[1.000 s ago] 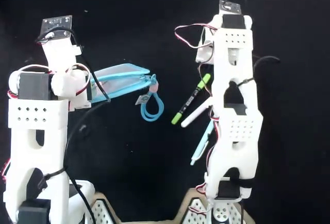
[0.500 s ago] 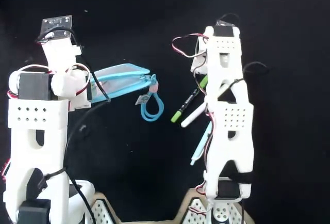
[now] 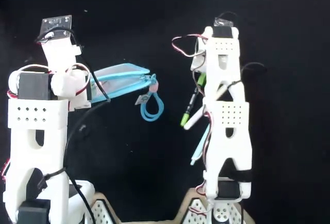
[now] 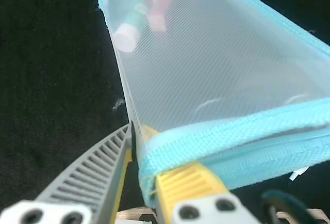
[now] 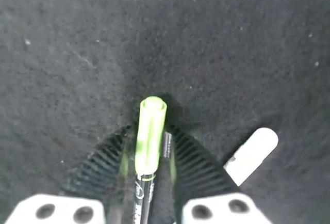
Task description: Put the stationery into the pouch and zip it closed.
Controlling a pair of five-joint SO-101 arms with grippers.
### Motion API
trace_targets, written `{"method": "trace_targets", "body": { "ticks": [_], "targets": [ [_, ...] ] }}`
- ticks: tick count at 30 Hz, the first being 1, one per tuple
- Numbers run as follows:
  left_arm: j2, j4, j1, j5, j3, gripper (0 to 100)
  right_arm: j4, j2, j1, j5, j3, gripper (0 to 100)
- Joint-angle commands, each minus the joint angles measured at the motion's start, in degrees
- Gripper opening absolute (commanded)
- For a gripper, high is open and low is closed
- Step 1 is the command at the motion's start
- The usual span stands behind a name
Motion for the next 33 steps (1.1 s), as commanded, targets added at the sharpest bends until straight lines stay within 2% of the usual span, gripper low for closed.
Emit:
{"method": "trace_targets", "body": {
  "ticks": [1,5,9,22,27,33],
  "targets": [
    [0.4,-0.5,0.1,0.3,1.5,3,1.8,-9.4,-1.1,4.8,0.0,1.0],
    [0.4,-0.5,0.1,0.3,1.5,3,1.8,-19.5,-1.5,9.2,6.8,1.0],
    [0.4,-0.5,0.1,0.3,1.5,3,1.7,-31.9,-5.0,12.8,15.7,1.0],
    [0.4,-0.5,0.1,0.3,1.5,3,1.4,-73.3,-12.9,17.8,35.8,1.0],
    [0.4,-0.5,0.1,0.3,1.5,3,0.2,-87.8,-21.1,17.8,41.5,1.1],
    [0.4,-0.4,0.0,0.3,1.5,3,-9.6,-102.5,-30.9,17.3,49.0,1.1]
  ]
}}
